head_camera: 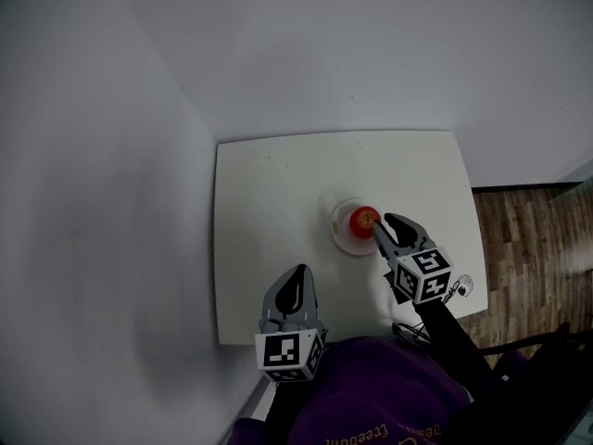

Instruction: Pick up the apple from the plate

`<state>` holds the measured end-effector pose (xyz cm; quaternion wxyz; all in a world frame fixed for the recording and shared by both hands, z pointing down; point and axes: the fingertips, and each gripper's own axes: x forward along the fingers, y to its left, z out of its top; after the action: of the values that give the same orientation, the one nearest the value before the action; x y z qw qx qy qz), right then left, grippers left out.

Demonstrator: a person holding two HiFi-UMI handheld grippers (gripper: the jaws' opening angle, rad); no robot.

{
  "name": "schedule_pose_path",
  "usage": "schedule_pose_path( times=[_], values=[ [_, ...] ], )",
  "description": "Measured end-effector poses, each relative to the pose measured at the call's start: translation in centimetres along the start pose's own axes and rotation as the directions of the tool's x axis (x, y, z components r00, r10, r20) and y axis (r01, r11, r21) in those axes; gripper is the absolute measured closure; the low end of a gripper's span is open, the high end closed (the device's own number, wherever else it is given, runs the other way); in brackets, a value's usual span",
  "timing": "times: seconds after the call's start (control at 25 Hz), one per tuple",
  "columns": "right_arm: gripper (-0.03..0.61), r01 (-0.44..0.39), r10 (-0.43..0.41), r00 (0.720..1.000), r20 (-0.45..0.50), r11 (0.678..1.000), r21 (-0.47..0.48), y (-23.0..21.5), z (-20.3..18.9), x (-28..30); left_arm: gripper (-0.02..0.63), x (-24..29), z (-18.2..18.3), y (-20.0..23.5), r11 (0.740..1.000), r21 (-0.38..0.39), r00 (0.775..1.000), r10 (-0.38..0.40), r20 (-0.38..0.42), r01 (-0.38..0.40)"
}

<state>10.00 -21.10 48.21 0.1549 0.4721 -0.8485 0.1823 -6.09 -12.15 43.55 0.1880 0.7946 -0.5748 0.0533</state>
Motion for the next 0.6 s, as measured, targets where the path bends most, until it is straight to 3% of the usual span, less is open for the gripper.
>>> schedule_pose_path(
  times=[0.6],
  values=[
    [0.341, -0.019, 0.015, 0.995, -0.1, 0.999, -0.043, -0.8, -1.9, 3.2, 0.607, 1.3, 0.2, 1.1, 1.0, 0.0, 1.0, 0.028, -0.004, -0.028]
  ],
)
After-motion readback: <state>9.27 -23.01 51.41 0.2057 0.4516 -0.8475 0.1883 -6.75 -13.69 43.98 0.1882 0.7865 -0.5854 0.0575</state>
